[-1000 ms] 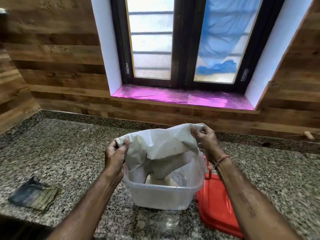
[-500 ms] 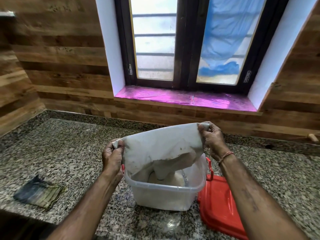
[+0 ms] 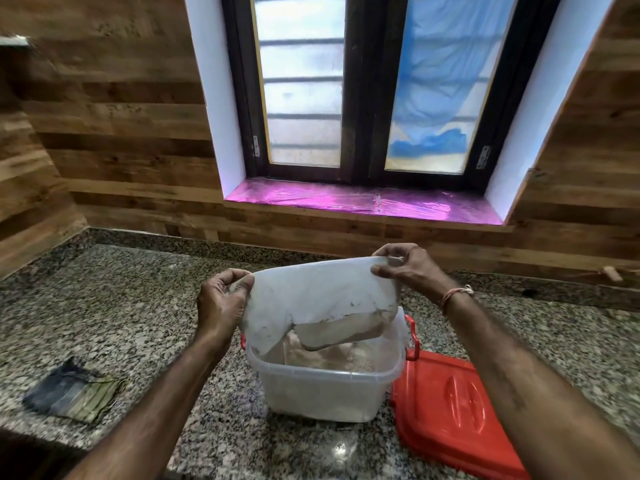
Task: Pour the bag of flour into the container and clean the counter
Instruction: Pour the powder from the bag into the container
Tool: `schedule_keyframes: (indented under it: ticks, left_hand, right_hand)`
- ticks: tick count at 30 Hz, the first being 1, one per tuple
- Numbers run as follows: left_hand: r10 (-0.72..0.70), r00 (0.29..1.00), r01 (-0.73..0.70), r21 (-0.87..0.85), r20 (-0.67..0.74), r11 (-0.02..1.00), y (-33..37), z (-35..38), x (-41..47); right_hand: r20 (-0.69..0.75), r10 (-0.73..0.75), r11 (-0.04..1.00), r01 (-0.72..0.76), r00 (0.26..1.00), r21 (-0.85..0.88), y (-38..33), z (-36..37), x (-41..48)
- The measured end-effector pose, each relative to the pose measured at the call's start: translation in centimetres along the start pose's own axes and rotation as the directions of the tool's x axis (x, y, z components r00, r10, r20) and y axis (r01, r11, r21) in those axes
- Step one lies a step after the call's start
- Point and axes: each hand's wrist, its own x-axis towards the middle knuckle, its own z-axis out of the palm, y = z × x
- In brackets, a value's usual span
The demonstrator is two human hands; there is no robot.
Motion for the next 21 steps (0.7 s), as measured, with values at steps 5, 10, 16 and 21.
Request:
schedule_keyframes:
  ticks: [5, 10, 16, 21]
  left_hand:
    - [0.082, 0.996, -0.087, 0.118, 0.046, 0.989, 1.0, 0.0, -0.4]
    - [0.246, 0.965, -0.259, 0.483, 0.091, 0.837, 2.1, 0.0, 0.3]
    - [0.365, 0.919, -0.376, 0.614, 0.151, 0.694, 3.3, 0.8, 0.2]
    - [0.360, 0.913, -0.398, 0.627, 0.194, 0.670, 3.8, 1.5, 0.4]
  right_hand:
    - [-0.066, -0.106, 0.918, 0.072, 0.992, -0.391, -1.7, 1.2, -0.3]
    - [0.003, -0.251, 0.752, 0.197, 0.968, -0.629, -3.3, 2.4, -0.2]
    - [0.017, -0.252, 0.841, 0.227, 0.968, -0.491, -3.6, 2.1, 0.5]
    - [-0.030, -0.208, 0.905, 0.181, 0.978, -0.385, -3.1, 2.1, 0.5]
